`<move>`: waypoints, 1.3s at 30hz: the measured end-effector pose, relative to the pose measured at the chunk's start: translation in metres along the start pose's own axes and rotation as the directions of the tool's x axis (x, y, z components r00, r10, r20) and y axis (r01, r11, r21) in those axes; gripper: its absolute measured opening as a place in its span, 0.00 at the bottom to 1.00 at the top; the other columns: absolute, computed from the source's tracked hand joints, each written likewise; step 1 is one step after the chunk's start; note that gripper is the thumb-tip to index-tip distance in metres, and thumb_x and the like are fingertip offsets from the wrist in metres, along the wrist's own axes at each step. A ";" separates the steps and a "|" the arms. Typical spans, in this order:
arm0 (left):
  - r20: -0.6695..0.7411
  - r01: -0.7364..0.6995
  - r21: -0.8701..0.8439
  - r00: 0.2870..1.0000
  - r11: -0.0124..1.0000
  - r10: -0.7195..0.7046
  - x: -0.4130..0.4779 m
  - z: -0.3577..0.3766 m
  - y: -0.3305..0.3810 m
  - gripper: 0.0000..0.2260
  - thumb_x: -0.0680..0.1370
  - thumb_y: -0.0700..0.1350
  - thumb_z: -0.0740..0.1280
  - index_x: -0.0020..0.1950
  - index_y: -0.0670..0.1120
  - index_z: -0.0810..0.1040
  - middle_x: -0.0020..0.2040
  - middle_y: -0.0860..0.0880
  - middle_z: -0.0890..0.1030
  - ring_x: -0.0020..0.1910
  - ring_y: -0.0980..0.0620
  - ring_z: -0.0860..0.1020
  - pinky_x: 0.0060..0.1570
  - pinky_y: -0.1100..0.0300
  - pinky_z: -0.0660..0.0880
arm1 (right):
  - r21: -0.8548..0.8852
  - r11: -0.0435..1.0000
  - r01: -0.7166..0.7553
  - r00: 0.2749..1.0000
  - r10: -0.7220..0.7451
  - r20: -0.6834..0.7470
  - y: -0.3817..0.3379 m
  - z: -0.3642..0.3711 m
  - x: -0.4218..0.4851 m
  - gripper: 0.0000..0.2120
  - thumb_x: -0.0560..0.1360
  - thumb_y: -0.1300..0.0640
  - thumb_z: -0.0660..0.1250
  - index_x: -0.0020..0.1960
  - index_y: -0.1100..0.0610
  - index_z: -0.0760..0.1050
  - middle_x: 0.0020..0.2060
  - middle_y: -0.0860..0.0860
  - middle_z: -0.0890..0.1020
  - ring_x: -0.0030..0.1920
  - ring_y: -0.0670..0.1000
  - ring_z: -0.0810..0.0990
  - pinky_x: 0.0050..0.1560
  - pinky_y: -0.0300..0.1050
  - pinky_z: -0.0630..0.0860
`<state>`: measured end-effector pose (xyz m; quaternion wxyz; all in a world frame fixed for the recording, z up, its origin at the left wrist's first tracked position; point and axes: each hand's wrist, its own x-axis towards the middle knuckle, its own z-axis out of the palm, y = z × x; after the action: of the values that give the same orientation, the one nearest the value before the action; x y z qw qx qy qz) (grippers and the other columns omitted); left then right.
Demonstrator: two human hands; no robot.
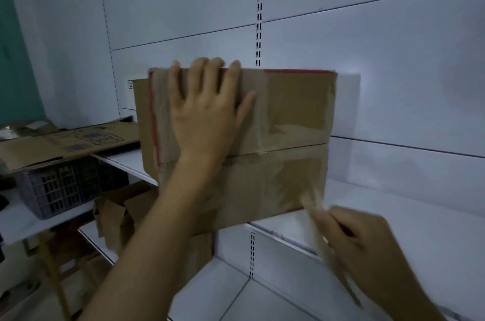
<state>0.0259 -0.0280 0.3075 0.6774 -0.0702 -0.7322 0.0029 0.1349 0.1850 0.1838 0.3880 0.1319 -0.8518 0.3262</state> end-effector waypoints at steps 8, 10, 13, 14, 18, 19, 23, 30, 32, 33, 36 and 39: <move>0.034 0.120 -0.071 0.992 0.990 -0.118 -0.003 0.010 -0.045 0.22 0.80 0.60 0.56 0.65 0.47 0.73 0.61 0.43 0.74 0.65 0.41 0.68 0.71 0.44 0.52 | 0.150 0.985 -0.080 0.988 0.098 -0.116 -0.007 -0.047 -0.008 0.14 0.74 0.40 0.61 0.38 0.46 0.80 0.29 0.43 0.80 0.30 0.42 0.78 0.32 0.36 0.75; 0.007 0.135 -0.077 0.991 0.988 -0.135 -0.004 0.010 -0.043 0.21 0.80 0.59 0.57 0.64 0.47 0.74 0.60 0.43 0.75 0.64 0.41 0.69 0.71 0.44 0.52 | 0.126 0.991 -0.035 0.987 0.053 -0.148 -0.020 -0.040 -0.001 0.12 0.72 0.40 0.60 0.38 0.43 0.79 0.31 0.46 0.79 0.34 0.43 0.78 0.33 0.30 0.70; -0.029 0.125 -0.076 0.991 0.989 -0.128 -0.008 0.011 -0.048 0.20 0.80 0.58 0.57 0.63 0.47 0.74 0.60 0.44 0.76 0.64 0.41 0.70 0.71 0.43 0.54 | 0.113 0.993 -0.023 0.983 0.043 -0.177 -0.040 -0.007 0.016 0.09 0.72 0.43 0.65 0.41 0.46 0.80 0.30 0.47 0.74 0.36 0.48 0.74 0.33 0.32 0.68; -0.042 0.126 -0.076 0.991 0.989 -0.129 -0.008 0.011 -0.049 0.20 0.80 0.58 0.57 0.63 0.47 0.74 0.60 0.44 0.76 0.64 0.42 0.71 0.71 0.43 0.55 | 0.132 0.991 -0.019 0.980 0.045 -0.196 -0.040 0.004 0.018 0.06 0.73 0.45 0.66 0.42 0.46 0.80 0.32 0.46 0.74 0.37 0.48 0.75 0.33 0.32 0.69; -0.076 0.098 -0.107 0.991 0.989 -0.106 -0.009 0.013 -0.053 0.20 0.79 0.58 0.59 0.62 0.47 0.75 0.59 0.45 0.77 0.63 0.43 0.71 0.70 0.42 0.56 | 0.234 0.971 -0.052 0.981 0.094 -0.172 -0.043 0.031 0.027 0.09 0.74 0.51 0.69 0.53 0.43 0.76 0.40 0.43 0.77 0.41 0.44 0.77 0.35 0.35 0.75; -0.066 0.087 -0.121 0.993 0.989 -0.096 -0.008 0.015 -0.057 0.20 0.78 0.59 0.59 0.62 0.47 0.75 0.59 0.45 0.77 0.63 0.44 0.71 0.71 0.42 0.55 | 0.213 0.976 -0.044 0.981 0.082 -0.174 -0.043 0.034 0.029 0.08 0.74 0.51 0.68 0.53 0.44 0.76 0.39 0.42 0.78 0.39 0.45 0.77 0.35 0.39 0.75; -0.026 0.097 -0.191 0.994 0.977 -0.104 -0.004 0.027 -0.080 0.21 0.76 0.60 0.61 0.61 0.47 0.75 0.59 0.45 0.76 0.62 0.44 0.71 0.71 0.45 0.52 | -0.112 0.993 -0.036 0.980 0.013 -0.197 -0.031 0.023 0.044 0.07 0.76 0.46 0.62 0.43 0.46 0.76 0.32 0.44 0.78 0.32 0.46 0.76 0.32 0.41 0.70; 0.015 0.246 -0.293 0.967 0.924 -0.253 -0.016 0.042 -0.099 0.21 0.77 0.54 0.59 0.65 0.44 0.71 0.69 0.45 0.70 0.74 0.45 0.59 0.73 0.54 0.41 | -0.561 0.778 -0.283 0.953 0.295 -0.071 0.016 0.015 0.078 0.26 0.80 0.40 0.48 0.37 0.56 0.71 0.33 0.51 0.77 0.35 0.55 0.75 0.36 0.44 0.66; 0.031 0.312 -0.323 0.947 0.894 -0.319 -0.014 0.046 -0.086 0.20 0.78 0.54 0.59 0.65 0.44 0.71 0.70 0.46 0.68 0.75 0.46 0.57 0.73 0.52 0.39 | -0.639 0.738 -0.217 0.976 0.172 -0.133 0.018 0.022 0.085 0.24 0.80 0.39 0.48 0.41 0.56 0.70 0.32 0.51 0.74 0.32 0.54 0.71 0.32 0.42 0.62; 0.041 0.331 -0.339 0.941 0.881 -0.337 -0.012 0.047 -0.082 0.21 0.78 0.56 0.59 0.64 0.44 0.71 0.69 0.46 0.69 0.75 0.45 0.57 0.73 0.48 0.41 | -0.673 0.718 -0.177 0.982 0.089 -0.164 0.019 0.023 0.090 0.23 0.79 0.38 0.51 0.41 0.56 0.70 0.29 0.51 0.73 0.28 0.54 0.70 0.29 0.41 0.59; 0.066 0.371 -0.333 0.926 0.867 -0.371 -0.006 0.047 -0.077 0.25 0.77 0.62 0.59 0.63 0.44 0.71 0.70 0.46 0.68 0.75 0.45 0.57 0.73 0.40 0.44 | -0.718 0.692 0.069 0.966 -0.227 -0.126 0.025 0.024 0.105 0.21 0.71 0.41 0.70 0.36 0.58 0.70 0.21 0.52 0.73 0.19 0.52 0.66 0.26 0.35 0.55; 0.057 0.381 -0.340 0.921 0.859 -0.386 -0.008 0.048 -0.075 0.26 0.76 0.62 0.60 0.64 0.45 0.71 0.71 0.46 0.67 0.76 0.45 0.56 0.72 0.39 0.45 | -0.716 0.575 0.397 0.894 -0.418 0.160 0.044 0.041 0.102 0.18 0.57 0.53 0.83 0.32 0.56 0.74 0.22 0.52 0.74 0.19 0.53 0.73 0.21 0.37 0.61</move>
<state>-0.0282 -0.0983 0.3027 0.6464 -0.0408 -0.7159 -0.2607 0.0224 0.1942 0.2197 0.4833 0.1531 -0.8508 -0.1383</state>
